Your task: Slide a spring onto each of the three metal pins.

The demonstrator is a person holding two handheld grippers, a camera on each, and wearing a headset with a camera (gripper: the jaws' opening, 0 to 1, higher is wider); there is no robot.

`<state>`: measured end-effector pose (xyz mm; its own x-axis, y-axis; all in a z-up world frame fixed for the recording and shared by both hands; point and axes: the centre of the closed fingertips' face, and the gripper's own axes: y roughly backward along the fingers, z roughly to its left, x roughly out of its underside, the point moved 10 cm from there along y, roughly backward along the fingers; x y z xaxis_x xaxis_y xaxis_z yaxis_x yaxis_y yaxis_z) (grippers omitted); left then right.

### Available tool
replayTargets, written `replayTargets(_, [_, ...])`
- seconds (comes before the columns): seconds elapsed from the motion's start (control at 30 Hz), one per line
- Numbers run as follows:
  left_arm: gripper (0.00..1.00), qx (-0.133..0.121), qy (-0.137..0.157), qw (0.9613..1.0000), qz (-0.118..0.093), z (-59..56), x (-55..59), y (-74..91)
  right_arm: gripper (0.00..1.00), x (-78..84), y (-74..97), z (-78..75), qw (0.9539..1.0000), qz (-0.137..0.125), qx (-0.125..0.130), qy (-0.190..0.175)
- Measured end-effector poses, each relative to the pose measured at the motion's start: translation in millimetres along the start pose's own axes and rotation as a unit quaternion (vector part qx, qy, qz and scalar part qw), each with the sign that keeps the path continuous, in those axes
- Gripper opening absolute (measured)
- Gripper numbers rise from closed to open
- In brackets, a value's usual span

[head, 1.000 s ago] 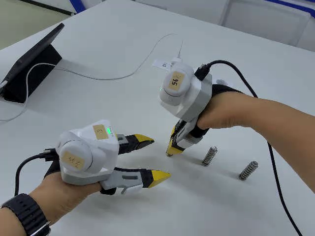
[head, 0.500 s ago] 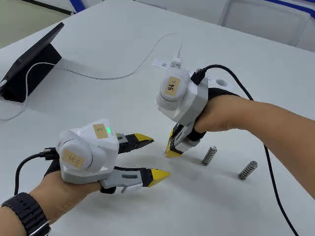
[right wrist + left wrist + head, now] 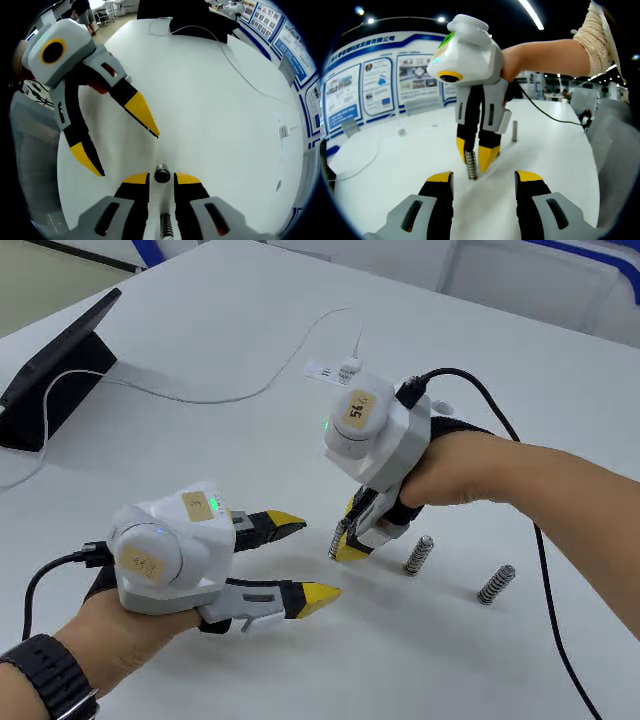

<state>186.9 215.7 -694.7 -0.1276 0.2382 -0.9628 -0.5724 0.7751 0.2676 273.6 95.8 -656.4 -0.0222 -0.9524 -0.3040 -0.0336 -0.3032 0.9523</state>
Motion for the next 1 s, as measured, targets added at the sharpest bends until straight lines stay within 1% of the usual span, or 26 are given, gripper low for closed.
replayTargets(0.2, [0.51, 0.0, 0.0, 1.0, 0.002, 0.7, -0.6, -1.2, 0.21, 13.0, 13.8, -0.9, 0.9997, -0.015, 0.01, -0.017])
replayTargets(0.4, [0.52, 0.003, 0.0, 1.0, 0.002, -0.6, -2.4, -2.9, 0.23, 23.9, 28.1, -0.4, 0.9984, -0.038, 0.022, -0.035])
replayTargets(0.6, [0.53, 0.004, 0.0, 1.0, 0.007, -0.9, -3.3, -2.5, 0.28, 36.4, 35.5, 3.9, 0.9968, -0.059, 0.028, -0.047])
replayTargets(0.7, [0.54, 0.004, 0.0, 1.0, 0.007, -0.6, -4.2, -2.2, 0.3, 43.9, 39.3, 5.5, 0.9959, -0.064, 0.036, -0.053])
replayTargets(0.9, [0.55, 0.006, 0.0, 0.9999, 0.009, -0.2, -6.2, -3.4, 0.36, 58.6, 50.0, 7.5, 0.9917, -0.091, 0.052, -0.074])
replayTargets(1.0, [0.55, 0.008, -0.001, 0.9999, 0.011, -0.3, -7.3, -4.4, 0.38, 68.4, 55.6, 9.2, 0.9884, -0.106, 0.062, -0.089])
